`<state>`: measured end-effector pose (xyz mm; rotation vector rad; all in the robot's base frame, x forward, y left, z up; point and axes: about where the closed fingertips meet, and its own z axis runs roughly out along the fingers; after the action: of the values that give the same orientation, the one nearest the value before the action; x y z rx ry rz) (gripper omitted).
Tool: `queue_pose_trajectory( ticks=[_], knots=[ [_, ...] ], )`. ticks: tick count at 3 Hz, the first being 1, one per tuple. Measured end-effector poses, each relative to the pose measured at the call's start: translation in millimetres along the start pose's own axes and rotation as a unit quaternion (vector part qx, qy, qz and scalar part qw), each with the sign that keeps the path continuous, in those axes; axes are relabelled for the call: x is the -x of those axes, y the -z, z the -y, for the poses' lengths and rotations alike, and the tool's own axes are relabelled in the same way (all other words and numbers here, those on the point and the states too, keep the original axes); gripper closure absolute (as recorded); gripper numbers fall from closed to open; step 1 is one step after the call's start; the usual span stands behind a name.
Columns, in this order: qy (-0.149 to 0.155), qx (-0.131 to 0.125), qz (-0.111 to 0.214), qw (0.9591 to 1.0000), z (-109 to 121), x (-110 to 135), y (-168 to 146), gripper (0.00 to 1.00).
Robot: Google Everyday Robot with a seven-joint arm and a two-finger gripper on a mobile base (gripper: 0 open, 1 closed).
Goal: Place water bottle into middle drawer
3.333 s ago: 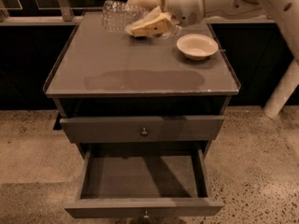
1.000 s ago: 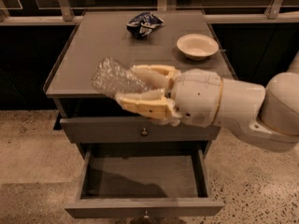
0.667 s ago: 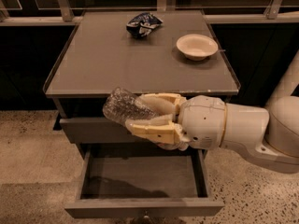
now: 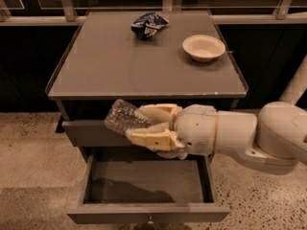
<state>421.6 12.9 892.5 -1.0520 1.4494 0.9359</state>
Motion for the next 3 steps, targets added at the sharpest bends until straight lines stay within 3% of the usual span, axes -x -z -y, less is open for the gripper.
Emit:
queue_pose_trajectory(
  ticks=[2,3],
  knots=[
    [-0.086,-0.009,-0.058,0.9946,38.7,-91.5,-17.0,1.0],
    [-0.086,-0.009,-0.058,0.9946,38.7,-91.4,-17.0,1.0]
  ],
)
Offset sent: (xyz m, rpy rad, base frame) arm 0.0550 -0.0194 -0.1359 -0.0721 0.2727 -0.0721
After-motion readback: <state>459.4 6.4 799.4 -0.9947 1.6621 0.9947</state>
